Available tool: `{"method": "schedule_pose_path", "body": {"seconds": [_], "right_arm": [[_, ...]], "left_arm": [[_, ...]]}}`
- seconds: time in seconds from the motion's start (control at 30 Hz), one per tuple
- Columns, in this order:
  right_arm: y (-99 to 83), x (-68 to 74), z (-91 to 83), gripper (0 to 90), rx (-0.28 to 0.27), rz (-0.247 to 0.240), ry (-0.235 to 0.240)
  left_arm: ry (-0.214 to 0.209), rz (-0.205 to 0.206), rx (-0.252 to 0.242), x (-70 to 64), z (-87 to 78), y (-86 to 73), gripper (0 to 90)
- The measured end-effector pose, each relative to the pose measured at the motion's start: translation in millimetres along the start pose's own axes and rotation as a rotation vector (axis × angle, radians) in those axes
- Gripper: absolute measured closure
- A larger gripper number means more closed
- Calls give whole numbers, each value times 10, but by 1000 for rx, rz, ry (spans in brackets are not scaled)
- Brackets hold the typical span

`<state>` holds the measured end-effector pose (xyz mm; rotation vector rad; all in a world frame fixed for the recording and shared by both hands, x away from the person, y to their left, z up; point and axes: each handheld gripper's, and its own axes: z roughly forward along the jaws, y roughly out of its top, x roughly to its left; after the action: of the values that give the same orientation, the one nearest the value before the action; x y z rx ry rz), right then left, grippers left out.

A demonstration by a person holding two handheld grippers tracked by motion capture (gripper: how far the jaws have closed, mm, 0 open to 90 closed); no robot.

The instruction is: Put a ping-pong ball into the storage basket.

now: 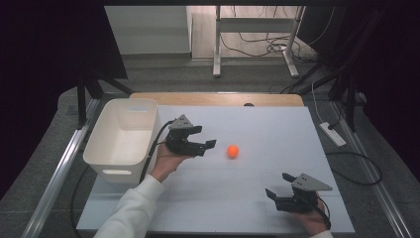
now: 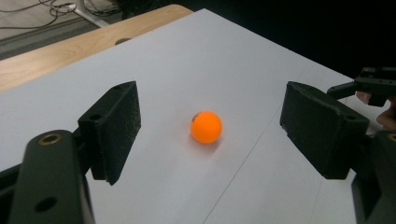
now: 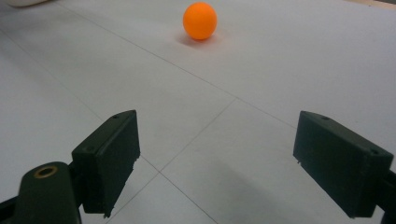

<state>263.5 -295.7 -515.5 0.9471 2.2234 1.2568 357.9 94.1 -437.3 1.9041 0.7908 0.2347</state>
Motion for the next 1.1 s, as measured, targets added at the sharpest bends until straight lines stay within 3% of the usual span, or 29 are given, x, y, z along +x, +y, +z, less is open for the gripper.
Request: {"method": "schedule_pose_path", "body": {"seconds": [0.47,0.6,0.7,1.1], "right_arm": [[3,-8,11,148,0,-7,6],[-5,-14,15,148,1,-7,11],[-5,-14,9,148,-2,-3,11],[-8,-18,9,148,-2,-9,14]], "left_arm": [[-16,-1,27,-53,257,-4,209],[-24,6,58,-65,338,-19,201],[-3,17,77,-75,394,-20,191],[-20,18,132,-62,584,-2,188]]}}
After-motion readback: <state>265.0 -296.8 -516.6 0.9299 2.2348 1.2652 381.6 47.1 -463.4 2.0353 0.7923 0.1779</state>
